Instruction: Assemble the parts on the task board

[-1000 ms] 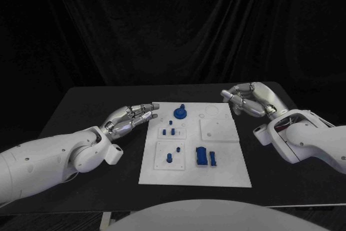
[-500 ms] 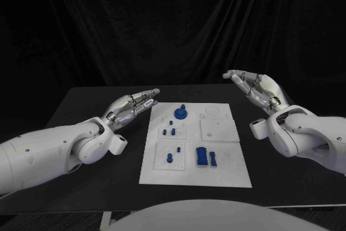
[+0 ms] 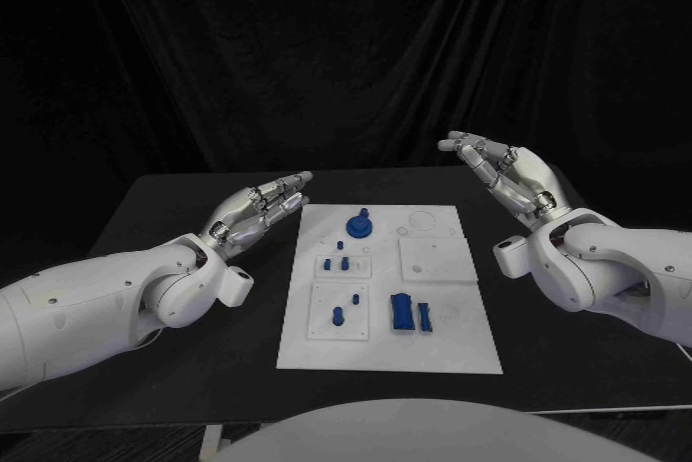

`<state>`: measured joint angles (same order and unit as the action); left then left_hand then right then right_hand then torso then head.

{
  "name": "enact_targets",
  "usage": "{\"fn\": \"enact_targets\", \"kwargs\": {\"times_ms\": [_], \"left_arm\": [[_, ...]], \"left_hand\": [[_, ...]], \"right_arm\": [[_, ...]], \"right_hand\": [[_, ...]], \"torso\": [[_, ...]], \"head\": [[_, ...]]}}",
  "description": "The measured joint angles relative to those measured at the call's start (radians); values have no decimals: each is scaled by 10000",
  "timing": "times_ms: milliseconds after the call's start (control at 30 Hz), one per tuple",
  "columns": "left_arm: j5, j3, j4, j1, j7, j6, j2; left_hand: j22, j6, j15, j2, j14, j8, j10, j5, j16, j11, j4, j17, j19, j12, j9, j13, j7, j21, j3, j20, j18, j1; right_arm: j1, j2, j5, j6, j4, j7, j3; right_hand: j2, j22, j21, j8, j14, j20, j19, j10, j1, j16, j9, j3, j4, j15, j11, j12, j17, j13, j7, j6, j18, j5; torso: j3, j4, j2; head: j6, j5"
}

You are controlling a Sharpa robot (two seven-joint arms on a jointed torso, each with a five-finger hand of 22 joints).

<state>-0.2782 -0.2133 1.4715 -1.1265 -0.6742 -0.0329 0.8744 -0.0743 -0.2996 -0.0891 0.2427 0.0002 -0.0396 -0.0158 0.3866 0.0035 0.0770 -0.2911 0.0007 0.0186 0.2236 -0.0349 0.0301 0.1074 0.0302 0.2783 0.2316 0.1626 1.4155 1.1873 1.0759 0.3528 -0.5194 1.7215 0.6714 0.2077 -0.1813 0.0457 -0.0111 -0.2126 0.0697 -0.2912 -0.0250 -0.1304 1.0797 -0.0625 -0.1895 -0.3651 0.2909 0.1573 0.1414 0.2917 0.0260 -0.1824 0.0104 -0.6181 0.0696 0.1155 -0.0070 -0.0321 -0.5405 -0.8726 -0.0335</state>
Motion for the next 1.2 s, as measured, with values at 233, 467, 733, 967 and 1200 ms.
{"fn": "enact_targets", "kwargs": {"times_ms": [233, 467, 733, 967, 1200], "left_arm": [[58, 0, -78, 0, -4, -15, -54], [88, 0, -177, 0, -7, -10, -148], [105, -1, -238, 5, -10, 3, -160], [113, -1, -267, 8, -13, 25, -180], [119, -1, -292, 17, -16, 67, -183]], "left_hand": [[7, 17, -1, -56, 1, 0, 0, 151, 0, 0, 0, 1, -16, 0, 0, 1, -18, 0, 0, -15, 0, 56], [6, 17, -2, -56, 1, 0, -1, 196, 0, 1, 0, 4, -16, 0, 0, 1, -18, 0, -1, -15, -1, 56], [15, 54, -2, -56, 1, 12, -1, 247, 1, 1, 0, 7, -15, 0, 10, 1, 13, 0, -1, -15, 0, 56], [15, 122, -3, -86, 1, 38, -1, 414, 1, 1, 8, 9, -15, 0, 10, 2, 16, 0, -8, -14, -1, 219], [25, 66, -77, -94, 2, 38, -1, 540, 1, 71, 30, 6, -15, 117, 10, 2, 71, 0, -87, -14, -2, 438]], "right_arm": [[-2, -12, -67, 124, -1, 88, 0], [-27, -19, -101, 197, -5, 130, 0], [-87, -34, -117, 255, -39, 151, 0], [-113, -54, -27, 227, -47, 120, 0], [-162, 38, 2200, -203, 11, -756, 0]], "right_hand": [[50, -13, 0, -40, 0, -35, 35, 36, 130, 0, 140, 28, -27, 0, 36, 158, 0, 94, 0, 0, 1, 76], [50, -24, 0, -40, -35, -35, 35, 71, 130, 0, 194, 56, 2, -36, 71, 227, -2, 130, 1, -1, 1, 76], [49, -50, 0, -81, -106, 0, 71, 108, 130, 0, 277, 74, -16, -36, 108, 279, -11, 206, 1, -1, 1, 120], [460, 175, -1, -311, 122, -32, -41, -163, 1306, -554, 593, 446, -247, 336, 486, 1365, 65, 265, 274, -106, 172, 880], [862, 3912, -3932, -1752, 7623, 506, -8288, -5266, 3867, -5849, 374, 1016, -1349, -193, 319, 5426, 1892, -582, 810, -1623, 953, 2205]], "torso": [[-8, -15, -11], [-12, -15, -13], [-12, -14, -7], [-12, -12, -7], [-12, -12, -9]], "head": [[0, -15], [0, 15], [0, 3], [0, -17], [0, -18]]}}
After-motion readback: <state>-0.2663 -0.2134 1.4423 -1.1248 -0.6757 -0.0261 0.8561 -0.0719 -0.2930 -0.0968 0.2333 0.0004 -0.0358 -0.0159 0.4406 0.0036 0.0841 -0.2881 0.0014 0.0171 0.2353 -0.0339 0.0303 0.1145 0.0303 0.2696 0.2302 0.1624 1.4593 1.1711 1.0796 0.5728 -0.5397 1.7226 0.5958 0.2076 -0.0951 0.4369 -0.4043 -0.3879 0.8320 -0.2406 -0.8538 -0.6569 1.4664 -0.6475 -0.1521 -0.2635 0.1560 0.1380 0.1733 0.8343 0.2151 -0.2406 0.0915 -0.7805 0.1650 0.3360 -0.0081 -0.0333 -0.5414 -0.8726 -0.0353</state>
